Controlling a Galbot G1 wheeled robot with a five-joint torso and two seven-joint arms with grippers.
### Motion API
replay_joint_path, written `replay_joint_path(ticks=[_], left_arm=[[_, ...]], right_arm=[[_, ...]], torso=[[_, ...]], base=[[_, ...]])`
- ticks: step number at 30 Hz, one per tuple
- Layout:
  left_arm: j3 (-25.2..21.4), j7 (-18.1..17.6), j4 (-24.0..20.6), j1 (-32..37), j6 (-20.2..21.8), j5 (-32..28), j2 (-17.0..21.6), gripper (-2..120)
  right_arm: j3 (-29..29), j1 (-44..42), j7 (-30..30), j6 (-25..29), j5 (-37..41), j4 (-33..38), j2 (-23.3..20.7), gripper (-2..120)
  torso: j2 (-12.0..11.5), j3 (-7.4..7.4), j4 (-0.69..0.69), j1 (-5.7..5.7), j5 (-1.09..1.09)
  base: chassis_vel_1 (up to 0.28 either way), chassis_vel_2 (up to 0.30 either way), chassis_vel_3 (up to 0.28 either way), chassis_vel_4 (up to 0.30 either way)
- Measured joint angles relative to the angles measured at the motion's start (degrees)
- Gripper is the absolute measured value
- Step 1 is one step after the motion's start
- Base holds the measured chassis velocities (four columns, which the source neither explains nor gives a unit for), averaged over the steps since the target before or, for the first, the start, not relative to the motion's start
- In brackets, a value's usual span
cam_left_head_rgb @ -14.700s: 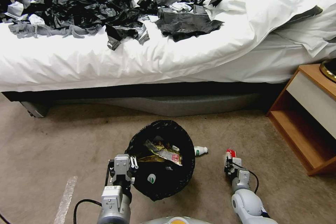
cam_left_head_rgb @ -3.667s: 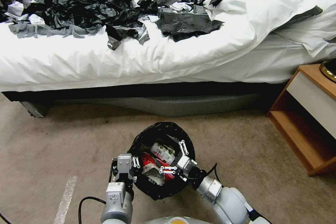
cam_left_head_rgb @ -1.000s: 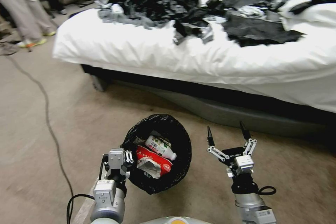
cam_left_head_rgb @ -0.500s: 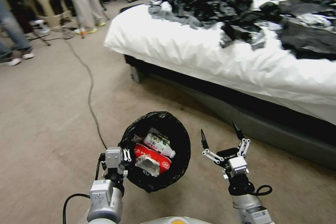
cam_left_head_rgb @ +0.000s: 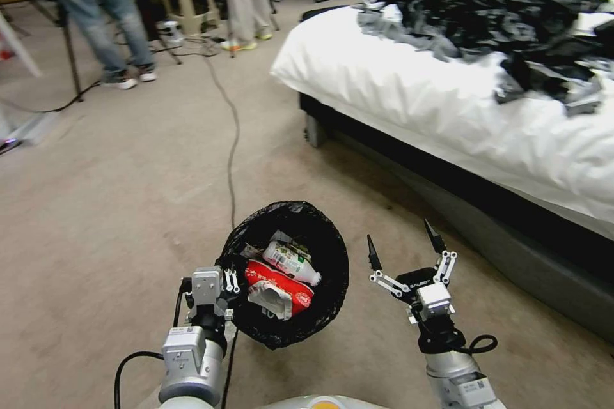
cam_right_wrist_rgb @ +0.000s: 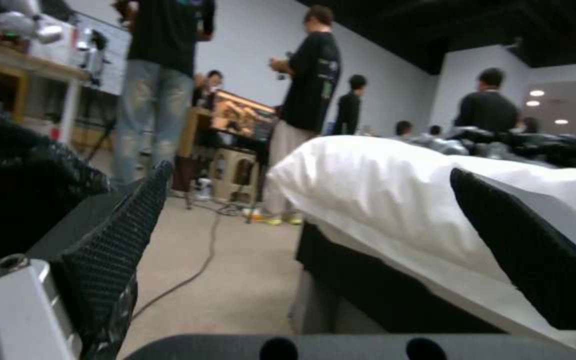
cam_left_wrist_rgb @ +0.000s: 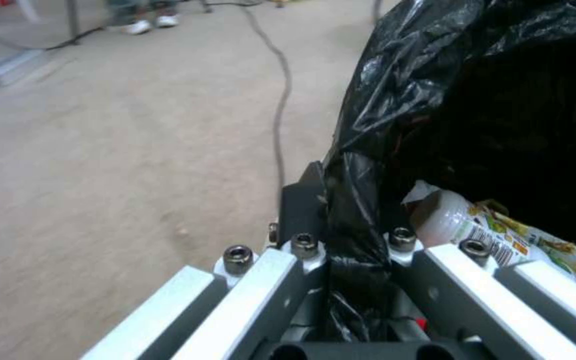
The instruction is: Pick up the trash bin, then pick up the garbage from the floor and place it into the trash bin.
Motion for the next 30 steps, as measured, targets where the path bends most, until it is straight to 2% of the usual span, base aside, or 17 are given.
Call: replay_joint_path(ticks=[30], left_arm=[[0.3, 0.2, 0.2, 0.1, 0.1, 0.3, -0.4, 1]], right_arm=[[-0.1, 0.0, -0.3, 1.3, -0.8, -1.8, 0.2, 100]], torso=[[0.0, 0.0, 0.0, 0.0, 0.0]], base=[[0.125, 0.129, 0.121, 0.128]])
